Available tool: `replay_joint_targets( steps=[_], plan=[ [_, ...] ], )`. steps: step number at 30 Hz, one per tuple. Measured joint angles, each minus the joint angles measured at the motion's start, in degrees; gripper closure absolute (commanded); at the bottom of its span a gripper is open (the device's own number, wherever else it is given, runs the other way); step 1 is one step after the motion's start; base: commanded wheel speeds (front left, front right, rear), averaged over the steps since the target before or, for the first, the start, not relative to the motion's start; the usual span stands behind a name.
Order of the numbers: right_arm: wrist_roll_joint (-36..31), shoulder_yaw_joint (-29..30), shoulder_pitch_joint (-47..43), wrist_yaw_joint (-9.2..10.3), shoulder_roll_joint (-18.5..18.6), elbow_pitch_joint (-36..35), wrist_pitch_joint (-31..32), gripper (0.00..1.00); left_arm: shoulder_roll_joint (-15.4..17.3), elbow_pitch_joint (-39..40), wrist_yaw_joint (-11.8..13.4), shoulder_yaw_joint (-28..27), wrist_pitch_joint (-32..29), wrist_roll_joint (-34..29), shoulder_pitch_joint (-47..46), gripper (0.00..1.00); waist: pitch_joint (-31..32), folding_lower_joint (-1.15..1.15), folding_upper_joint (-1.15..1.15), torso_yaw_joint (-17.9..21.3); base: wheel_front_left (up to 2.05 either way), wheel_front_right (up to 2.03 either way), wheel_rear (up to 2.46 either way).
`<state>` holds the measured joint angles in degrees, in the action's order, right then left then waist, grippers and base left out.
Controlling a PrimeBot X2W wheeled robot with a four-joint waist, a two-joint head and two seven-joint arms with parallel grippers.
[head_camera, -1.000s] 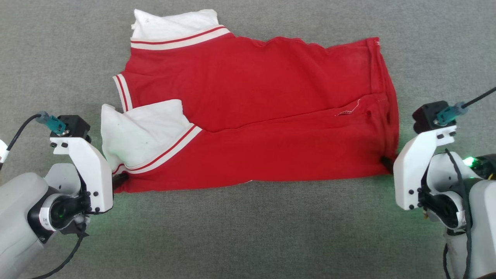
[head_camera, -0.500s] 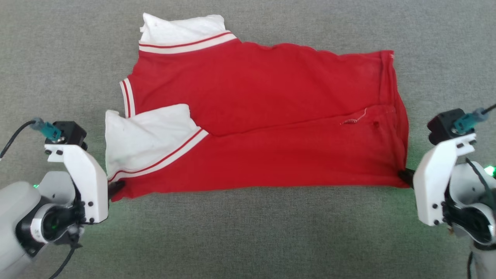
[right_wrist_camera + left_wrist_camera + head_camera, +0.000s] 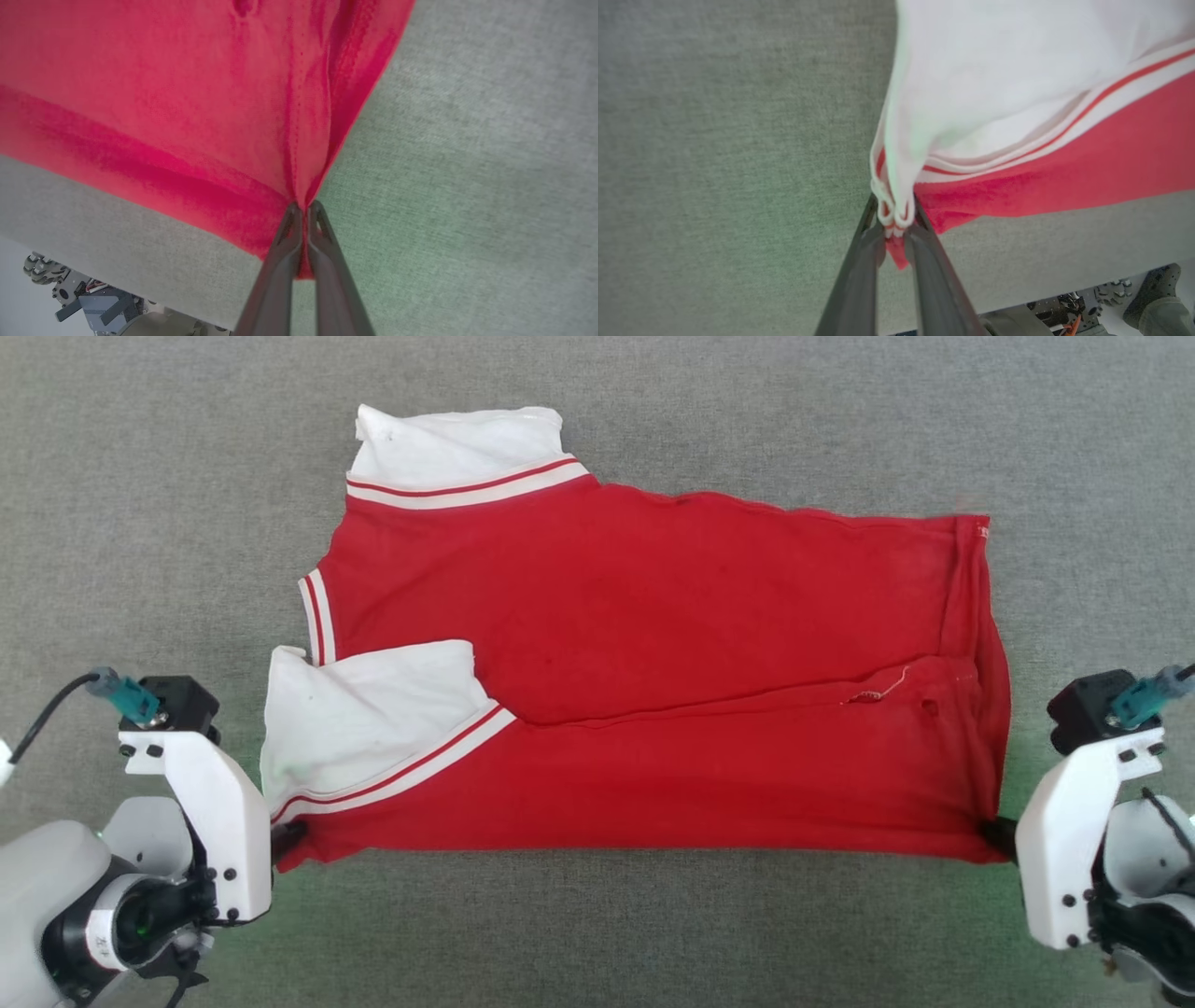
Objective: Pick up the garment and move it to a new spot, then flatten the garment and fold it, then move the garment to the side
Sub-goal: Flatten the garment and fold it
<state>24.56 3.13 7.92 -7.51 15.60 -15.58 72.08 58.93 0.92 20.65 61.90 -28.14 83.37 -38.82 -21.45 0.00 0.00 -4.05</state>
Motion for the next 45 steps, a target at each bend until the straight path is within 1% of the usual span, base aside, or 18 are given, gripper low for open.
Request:
replay_joint_targets(
  steps=[1,2,3,4,6,8,11,15,17,19,23,24,29,33,37,41,42,45],
  plan=[
    [-0.3,-0.3,-0.1,0.0,0.0,0.5,-0.6,0.9,-0.4,-0.4,0.0,0.1,0.0,0.3,0.1,0.74,0.0,0.0,0.0,0.1,0.0,0.0,0.0],
    [-0.4,-0.7,0.0,0.0,-0.2,1.2,-1.2,0.71,-0.6,-0.9,0.0,0.2,-0.1,0.3,0.1,0.08,-0.1,0.0,0.0,0.2,0.0,0.0,0.0],
    [-0.4,-1.5,0.0,0.0,-0.2,1.6,-1.9,0.16,-0.8,-1.3,0.0,0.3,-0.1,0.2,0.1,0.0,-0.1,0.0,0.0,0.3,0.0,0.0,0.0],
    [-0.4,-1.7,0.0,0.0,-0.3,2.0,-3.0,0.0,-0.9,-1.7,-0.1,0.3,-0.1,0.2,0.1,0.0,-0.1,0.0,0.0,0.4,0.0,0.0,0.0],
    [-0.5,-2.0,0.3,0.0,-0.3,3.0,-4.1,0.0,-1.2,-1.9,-0.2,0.1,-0.3,0.4,0.0,0.0,-0.1,0.0,0.0,0.6,0.0,0.0,0.0],
    [-0.5,-2.0,0.3,0.0,-0.7,2.9,-5.5,0.0,-0.6,-1.7,0.0,-0.1,-0.7,0.4,-0.5,0.0,0.0,0.0,0.0,0.8,0.0,0.0,0.0],
    [-0.9,-1.1,0.3,0.01,-0.6,1.9,-7.4,0.0,1.7,-0.3,1.1,-0.3,-1.9,-0.4,-1.6,0.0,0.2,0.0,0.0,1.1,0.0,0.0,0.0],
    [-1.2,0.8,0.4,0.01,-1.6,-1.6,-10.8,0.0,5.0,3.0,2.3,-1.6,-4.0,-1.7,-5.0,0.0,0.5,0.0,0.0,2.0,0.0,0.0,0.0],
    [-1.6,1.7,0.5,0.01,-2.7,-3.7,-13.6,0.0,6.5,4.3,2.3,-1.9,-5.5,-3.0,-7.2,0.0,0.5,0.0,0.0,2.7,0.0,0.0,0.0],
    [-2.5,2.5,1.4,0.01,-4.1,-5.3,-17.1,0.0,7.4,4.6,2.1,-2.7,-6.4,-4.5,-9.7,0.0,0.5,0.0,0.0,3.6,0.0,0.0,0.0],
    [-4.2,2.8,2.7,0.01,-7.2,-7.4,-25.6,0.0,7.7,2.7,0.2,-3.9,-8.2,-7.5,-15.1,0.0,0.1,0.0,0.0,5.8,0.0,0.0,0.0],
    [-4.8,2.7,3.0,0.01,-7.8,-7.5,-27.8,0.0,7.5,1.8,-0.7,-4.1,-8.7,-8.3,-16.4,0.0,0.0,0.0,0.0,6.4,0.0,0.0,0.0],
    [-8.3,2.7,5.4,0.01,-10.3,-6.9,-40.2,0.0,5.0,-4.4,-4.7,-4.9,-10.3,-12.5,-23.7,0.0,-0.9,0.0,0.0,9.8,0.0,0.0,0.0],
    [-9.6,1.1,6.6,0.01,-11.8,-5.1,-47.8,0.0,2.7,-11.3,-8.8,-5.1,-11.4,-15.8,-29.3,0.0,-2.0,0.0,0.0,12.7,0.0,0.0,0.0],
    [-9.6,-1.0,7.0,0.01,-12.2,-3.5,-52.1,0.0,0.1,-17.8,-12.3,-4.7,-11.9,-18.1,-33.3,0.0,-3.2,0.0,0.0,15.4,0.0,0.0,0.0],
    [-9.1,-2.4,7.3,0.01,-12.5,-1.5,-53.7,0.0,-2.3,-24.0,-14.3,-4.7,-11.9,-19.5,-36.5,0.0,-4.7,0.0,0.0,17.7,0.0,0.0,0.0],
    [-8.5,-2.8,7.4,0.01,-12.5,-0.7,-54.1,0.0,-3.4,-27.0,-15.4,-3.9,-13.0,-19.9,-37.2,0.0,-5.5,0.0,0.0,18.6,0.0,0.0,0.0],
    [-7.8,-3.0,7.3,0.01,-12.5,-0.1,-54.0,0.0,-4.7,-31.0,-16.0,-3.3,-15.2,-19.6,-37.6,0.0,-6.7,0.0,0.0,19.7,0.0,0.0,0.0]
  ],
)
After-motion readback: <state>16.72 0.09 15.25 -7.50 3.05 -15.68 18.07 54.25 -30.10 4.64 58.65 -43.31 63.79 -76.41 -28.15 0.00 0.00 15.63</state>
